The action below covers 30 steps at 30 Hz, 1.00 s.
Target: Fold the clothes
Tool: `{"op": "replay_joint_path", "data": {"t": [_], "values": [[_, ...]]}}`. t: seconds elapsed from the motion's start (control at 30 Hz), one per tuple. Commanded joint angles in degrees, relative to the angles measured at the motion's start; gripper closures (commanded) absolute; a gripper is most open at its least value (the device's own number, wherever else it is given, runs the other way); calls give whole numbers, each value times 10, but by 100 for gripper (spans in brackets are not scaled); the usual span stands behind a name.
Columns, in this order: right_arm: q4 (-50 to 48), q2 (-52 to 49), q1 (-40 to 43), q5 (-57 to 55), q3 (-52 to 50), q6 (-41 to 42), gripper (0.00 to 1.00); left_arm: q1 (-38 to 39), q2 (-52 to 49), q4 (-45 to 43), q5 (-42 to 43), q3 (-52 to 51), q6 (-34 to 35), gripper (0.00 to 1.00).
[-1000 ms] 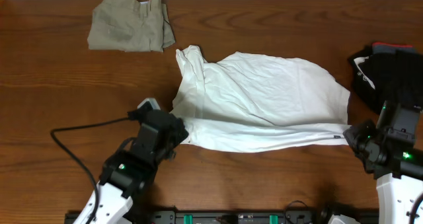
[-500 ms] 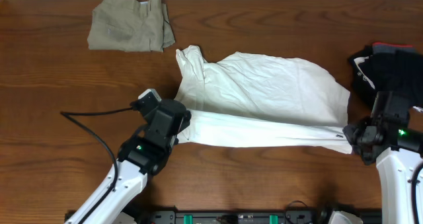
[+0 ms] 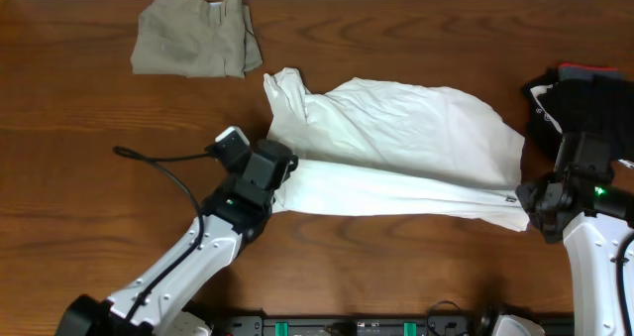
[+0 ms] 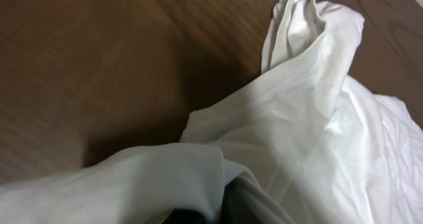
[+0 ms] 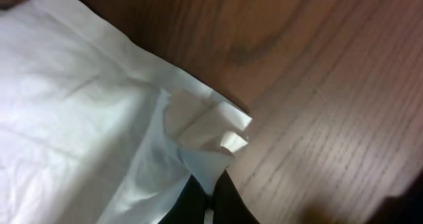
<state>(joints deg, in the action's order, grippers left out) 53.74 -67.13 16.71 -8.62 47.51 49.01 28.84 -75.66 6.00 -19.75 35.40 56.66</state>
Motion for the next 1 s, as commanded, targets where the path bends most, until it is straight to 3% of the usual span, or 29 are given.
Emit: {"op": "replay_joint_path", "data": {"t": [0.0,0.23,0.47,0.53,0.63,0.7,0.8,0.9,0.97], "values": [[-17,-3,3,-36,-11,9,97,-2,-17,-18,-39,12,-18,94],[-78,-3,-11,-23,-59,29,97,-2,-34,-50,-35,12,-22,93],[-116,-3,-17,-23,-79,28,83,-2,-38,-50,-35,12,-34,73],[-118,-3,-17,-23,-79,28,81,-2,-38,-50,-35,12,-45,60],[-122,-3,-17,-24,-79,23,69,-2,-38,-55,-35,12,-77,36],[-134,-3,-17,-24,-78,0,55,-2,-35,-64,-35,12,-111,28],[-141,-3,-17,-23,-69,-37,25,-2,-16,-65,-35,13,-171,18],[-124,1,-17,-13,-46,-70,12,-2,23,-48,-35,13,-190,13],[-99,6,-17,3,-25,-89,11,-1,63,-16,-32,13,-189,11]]}}
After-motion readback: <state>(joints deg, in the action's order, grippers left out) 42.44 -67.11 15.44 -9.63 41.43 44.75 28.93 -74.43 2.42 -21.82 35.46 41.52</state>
